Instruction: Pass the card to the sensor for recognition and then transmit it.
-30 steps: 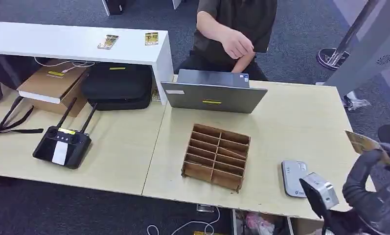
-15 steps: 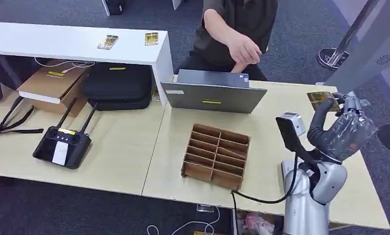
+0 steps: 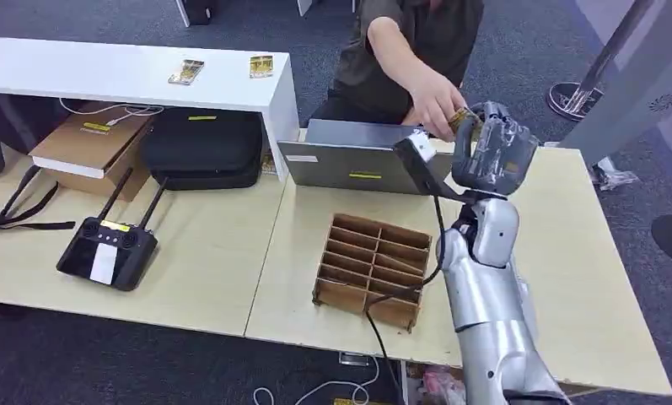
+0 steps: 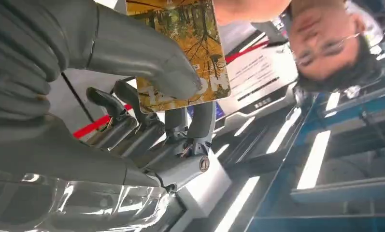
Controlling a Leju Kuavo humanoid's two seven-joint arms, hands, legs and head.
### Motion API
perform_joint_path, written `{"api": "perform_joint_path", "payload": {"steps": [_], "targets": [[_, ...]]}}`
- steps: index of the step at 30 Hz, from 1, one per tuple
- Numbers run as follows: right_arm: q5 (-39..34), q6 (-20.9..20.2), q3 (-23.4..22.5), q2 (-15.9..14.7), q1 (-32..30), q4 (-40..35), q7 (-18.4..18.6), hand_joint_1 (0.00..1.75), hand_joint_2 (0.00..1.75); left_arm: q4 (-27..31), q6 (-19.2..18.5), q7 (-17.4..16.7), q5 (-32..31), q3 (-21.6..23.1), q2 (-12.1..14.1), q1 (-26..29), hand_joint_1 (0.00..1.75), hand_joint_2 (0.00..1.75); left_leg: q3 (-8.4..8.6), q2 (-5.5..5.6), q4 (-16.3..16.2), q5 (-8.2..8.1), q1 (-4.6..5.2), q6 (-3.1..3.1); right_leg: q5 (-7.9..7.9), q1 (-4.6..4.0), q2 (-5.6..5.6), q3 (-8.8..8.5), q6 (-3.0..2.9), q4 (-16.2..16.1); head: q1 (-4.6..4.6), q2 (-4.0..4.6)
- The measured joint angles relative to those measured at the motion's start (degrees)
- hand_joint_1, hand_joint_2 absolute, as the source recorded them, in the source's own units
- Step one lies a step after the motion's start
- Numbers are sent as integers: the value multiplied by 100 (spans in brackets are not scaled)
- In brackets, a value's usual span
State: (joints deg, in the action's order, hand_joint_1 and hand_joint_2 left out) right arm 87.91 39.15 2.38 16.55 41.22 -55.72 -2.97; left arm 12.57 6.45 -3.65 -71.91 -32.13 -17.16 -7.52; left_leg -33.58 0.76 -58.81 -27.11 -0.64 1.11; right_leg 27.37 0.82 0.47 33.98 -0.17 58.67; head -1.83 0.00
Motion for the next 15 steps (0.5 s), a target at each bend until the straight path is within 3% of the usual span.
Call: {"api": "perform_joint_path", "payload": {"steps": [14,15], "targets": [[-146,2,337,15,275,305,-81,175,175,0,66,9,153,88,0,29,0,0,-6,8,0,0,0,0,1,0,-9,1,0,-1,2,0],[-151,4,341,15,275,305,-81,61,175,0,66,9,157,88,0,33,0,0,-7,9,0,0,0,0,1,0,-10,2,1,-1,2,0]]}}
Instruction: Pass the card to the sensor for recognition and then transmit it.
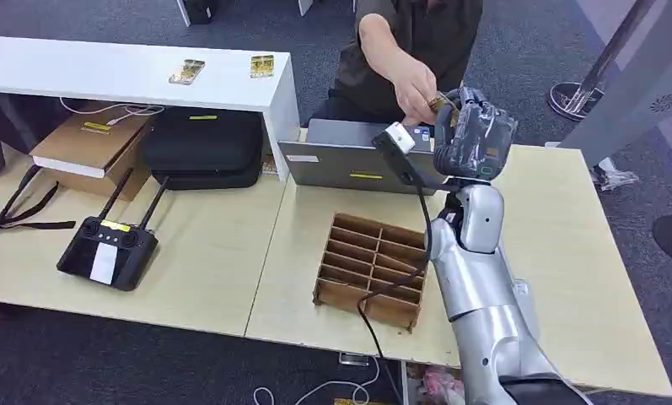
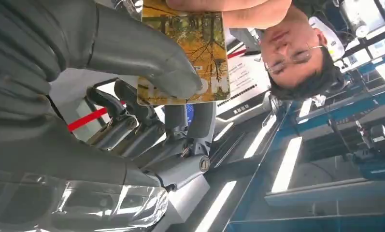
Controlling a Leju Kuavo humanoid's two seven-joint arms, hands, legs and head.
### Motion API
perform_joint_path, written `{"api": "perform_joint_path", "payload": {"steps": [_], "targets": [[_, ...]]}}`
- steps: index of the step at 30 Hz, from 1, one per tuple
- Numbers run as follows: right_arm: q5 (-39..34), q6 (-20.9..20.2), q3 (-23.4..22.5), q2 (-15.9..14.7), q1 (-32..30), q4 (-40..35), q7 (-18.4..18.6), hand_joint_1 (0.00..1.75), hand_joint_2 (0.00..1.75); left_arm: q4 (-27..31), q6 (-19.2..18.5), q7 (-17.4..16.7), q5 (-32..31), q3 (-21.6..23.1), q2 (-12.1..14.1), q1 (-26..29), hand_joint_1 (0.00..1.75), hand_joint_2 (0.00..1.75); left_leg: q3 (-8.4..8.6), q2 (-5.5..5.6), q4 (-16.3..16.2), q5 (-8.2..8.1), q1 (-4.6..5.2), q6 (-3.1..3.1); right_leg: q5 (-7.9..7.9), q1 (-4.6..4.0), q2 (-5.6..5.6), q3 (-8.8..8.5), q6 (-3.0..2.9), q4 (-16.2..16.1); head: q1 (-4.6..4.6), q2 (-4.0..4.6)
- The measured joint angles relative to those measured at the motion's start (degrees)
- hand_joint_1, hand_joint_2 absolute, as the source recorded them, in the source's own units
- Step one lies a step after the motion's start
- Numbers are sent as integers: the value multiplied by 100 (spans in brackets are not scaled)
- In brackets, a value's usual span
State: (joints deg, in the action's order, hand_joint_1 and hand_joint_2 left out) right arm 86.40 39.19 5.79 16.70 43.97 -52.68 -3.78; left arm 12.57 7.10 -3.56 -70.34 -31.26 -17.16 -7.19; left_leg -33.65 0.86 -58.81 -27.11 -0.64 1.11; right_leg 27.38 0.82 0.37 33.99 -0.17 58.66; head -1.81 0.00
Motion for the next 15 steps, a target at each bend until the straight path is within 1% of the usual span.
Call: {"api": "perform_joint_path", "payload": {"steps": [1,2,4,9,15], "targets": [[-9,0,2,0,0,2,0,3,175,0,0,0,13,0,0,4,0,0,-1,0,0,0,0,0,0,0,0,1,0,0,0,0],[-55,0,4,0,3,13,0,0,175,0,-2,0,31,0,2,6,0,0,-2,0,0,0,0,0,0,0,0,1,0,0,0,0],[-195,0,7,0,21,66,-11,0,175,0,-4,0,59,0,2,6,0,0,-2,-1,0,0,0,0,0,0,1,1,0,0,0,0],[-477,0,2,0,5,107,-212,0,175,0,-55,-4,160,0,20,40,0,0,1,-2,0,0,0,0,0,0,1,1,0,-1,0,0],[-852,0,-57,-2,-304,-318,-478,0,175,0,-24,-7,303,-9,44,143,0,0,3,-2,0,0,0,0,0,0,2,4,0,-2,0,0]]}}
